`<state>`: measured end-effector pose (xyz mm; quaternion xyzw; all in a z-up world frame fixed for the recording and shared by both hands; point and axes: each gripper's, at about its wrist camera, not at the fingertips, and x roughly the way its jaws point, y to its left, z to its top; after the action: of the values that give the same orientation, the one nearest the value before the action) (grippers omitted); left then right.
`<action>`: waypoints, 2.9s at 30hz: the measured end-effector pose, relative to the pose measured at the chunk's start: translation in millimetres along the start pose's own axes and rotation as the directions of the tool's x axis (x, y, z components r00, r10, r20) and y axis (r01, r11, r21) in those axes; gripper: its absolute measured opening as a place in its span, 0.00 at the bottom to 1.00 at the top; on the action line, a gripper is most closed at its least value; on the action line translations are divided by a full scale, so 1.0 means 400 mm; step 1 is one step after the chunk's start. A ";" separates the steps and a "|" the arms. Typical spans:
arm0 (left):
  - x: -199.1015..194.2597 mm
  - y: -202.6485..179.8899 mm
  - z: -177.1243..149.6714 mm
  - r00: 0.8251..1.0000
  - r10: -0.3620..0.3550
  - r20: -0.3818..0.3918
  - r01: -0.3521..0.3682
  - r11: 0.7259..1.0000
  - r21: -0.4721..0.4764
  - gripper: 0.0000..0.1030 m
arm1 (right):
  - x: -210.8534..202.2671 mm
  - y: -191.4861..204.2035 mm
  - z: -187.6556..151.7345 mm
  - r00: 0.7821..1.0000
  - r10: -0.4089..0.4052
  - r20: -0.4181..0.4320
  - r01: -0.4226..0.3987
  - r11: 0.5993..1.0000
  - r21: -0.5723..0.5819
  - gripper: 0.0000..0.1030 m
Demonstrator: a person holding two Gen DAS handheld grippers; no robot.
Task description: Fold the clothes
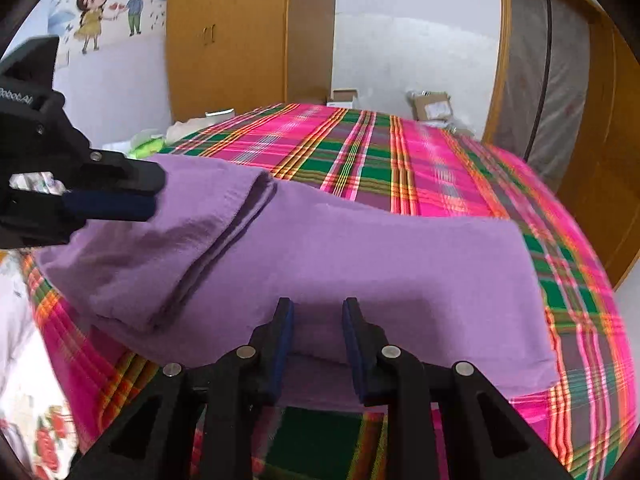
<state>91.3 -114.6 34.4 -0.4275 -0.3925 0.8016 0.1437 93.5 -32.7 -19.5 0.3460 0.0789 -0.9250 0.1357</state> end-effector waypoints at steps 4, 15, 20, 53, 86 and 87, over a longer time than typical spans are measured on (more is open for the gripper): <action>-0.037 0.028 -0.003 0.999 0.025 0.028 -0.025 1.000 0.001 0.15 | -0.005 -0.020 0.028 0.998 0.057 0.015 -0.057 0.997 0.057 0.25; -0.114 0.121 -0.010 0.996 0.069 0.056 -0.066 0.997 -0.051 0.15 | 0.060 -0.001 0.088 1.000 0.015 -0.019 -0.013 0.996 0.092 0.26; -0.148 0.165 -0.014 0.994 0.089 0.067 -0.084 0.994 -0.076 0.15 | 0.106 0.006 0.097 0.997 -0.014 -0.082 0.023 0.995 0.100 0.27; -0.353 0.393 -0.126 0.988 0.093 0.122 -0.072 0.984 -0.164 0.15 | -0.011 0.343 0.107 0.959 0.282 0.031 -0.277 0.955 -0.103 0.28; -0.298 0.401 0.044 0.989 0.098 0.112 -0.087 0.992 -0.096 0.30 | 0.023 0.589 0.024 0.956 0.294 -0.020 -0.284 0.903 -0.323 0.51; -0.284 0.401 0.060 0.990 0.096 0.100 -0.088 0.992 -0.087 0.30 | 0.022 0.590 0.022 0.957 0.288 -0.017 -0.278 0.904 -0.325 0.48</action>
<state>156.5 -295.5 -13.5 -0.4083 -0.4119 0.8118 0.0681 153.8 -260.8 -31.1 0.3120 0.1763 -0.8753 0.3247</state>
